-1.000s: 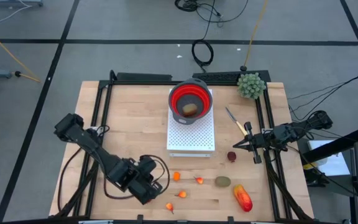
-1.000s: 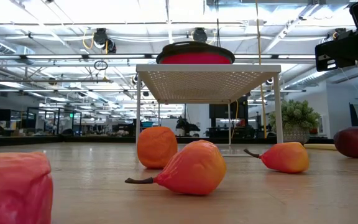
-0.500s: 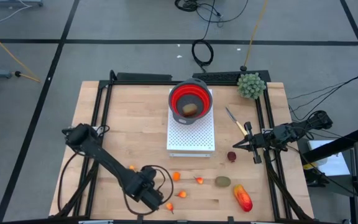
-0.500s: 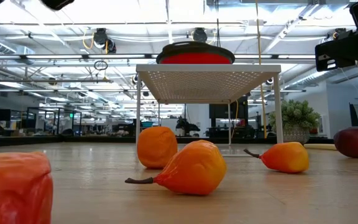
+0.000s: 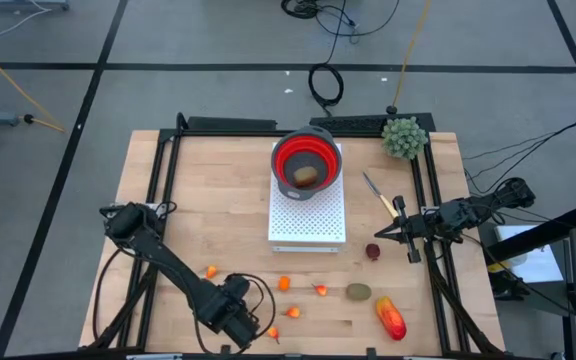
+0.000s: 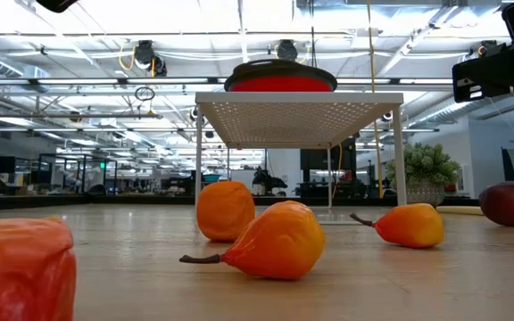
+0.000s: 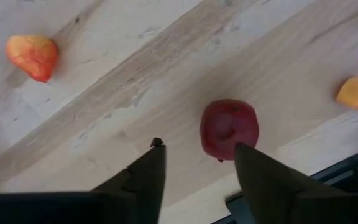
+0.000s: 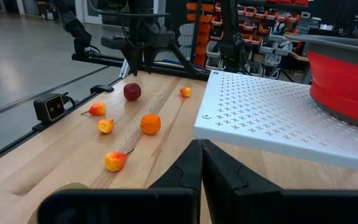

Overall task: Pick & Place Fruit
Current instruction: Put the red pomegranate into the red strainer bowl

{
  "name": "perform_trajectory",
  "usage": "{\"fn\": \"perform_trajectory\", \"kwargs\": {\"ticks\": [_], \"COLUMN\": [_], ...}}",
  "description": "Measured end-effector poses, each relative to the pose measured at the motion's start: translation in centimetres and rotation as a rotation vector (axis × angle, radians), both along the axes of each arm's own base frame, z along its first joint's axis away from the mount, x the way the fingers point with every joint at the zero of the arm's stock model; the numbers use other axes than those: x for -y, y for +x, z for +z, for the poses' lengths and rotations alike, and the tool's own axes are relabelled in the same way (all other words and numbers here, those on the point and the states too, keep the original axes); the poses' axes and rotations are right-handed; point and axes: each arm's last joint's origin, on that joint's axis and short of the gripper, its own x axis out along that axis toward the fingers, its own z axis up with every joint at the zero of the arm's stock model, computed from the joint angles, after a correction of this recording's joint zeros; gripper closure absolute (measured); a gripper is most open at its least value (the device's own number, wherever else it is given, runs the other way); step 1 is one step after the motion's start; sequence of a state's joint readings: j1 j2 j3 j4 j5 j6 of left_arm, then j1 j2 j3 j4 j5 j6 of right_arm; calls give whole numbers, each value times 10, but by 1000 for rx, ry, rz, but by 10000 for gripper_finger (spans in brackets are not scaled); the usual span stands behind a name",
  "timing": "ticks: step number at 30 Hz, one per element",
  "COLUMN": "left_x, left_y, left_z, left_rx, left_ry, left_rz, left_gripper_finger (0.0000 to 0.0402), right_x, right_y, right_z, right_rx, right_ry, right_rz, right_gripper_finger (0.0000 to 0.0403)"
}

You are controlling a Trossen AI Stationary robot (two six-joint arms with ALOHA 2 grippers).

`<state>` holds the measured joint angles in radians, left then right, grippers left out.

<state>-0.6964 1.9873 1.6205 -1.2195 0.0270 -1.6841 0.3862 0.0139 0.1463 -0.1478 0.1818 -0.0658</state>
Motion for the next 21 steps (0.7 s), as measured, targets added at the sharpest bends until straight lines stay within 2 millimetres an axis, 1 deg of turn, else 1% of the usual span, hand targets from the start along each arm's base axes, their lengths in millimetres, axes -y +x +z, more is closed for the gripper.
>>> {"fn": "perform_trajectory", "kwargs": {"ticks": [6, 10, 13, 17, 21], "left_x": [2, 4, 5, 6, 6], "left_y": [2, 5, 6, 8, 9], "left_z": [0, 0, 0, 0, -8], "left_rx": [23, 54, 69, 89, 112], "left_ry": [-16, -37, -49, -43, -49], "left_rz": [13, 14, 18, 25, 27], "left_gripper_finger": [133, 99, 85, 81, 80], "right_x": [0, 0, 0, 0, 0], "right_y": [0, 0, 0, 0, 0], "right_z": [0, 0, 0, 0, 0], "right_rx": [1, 1, 0, 1, 0], "right_ry": [-1, -1, -1, -1, -1], "right_rz": [0, 0, 0, 0, 0], "right_gripper_finger": [403, 403, 403, 403, 403]}}
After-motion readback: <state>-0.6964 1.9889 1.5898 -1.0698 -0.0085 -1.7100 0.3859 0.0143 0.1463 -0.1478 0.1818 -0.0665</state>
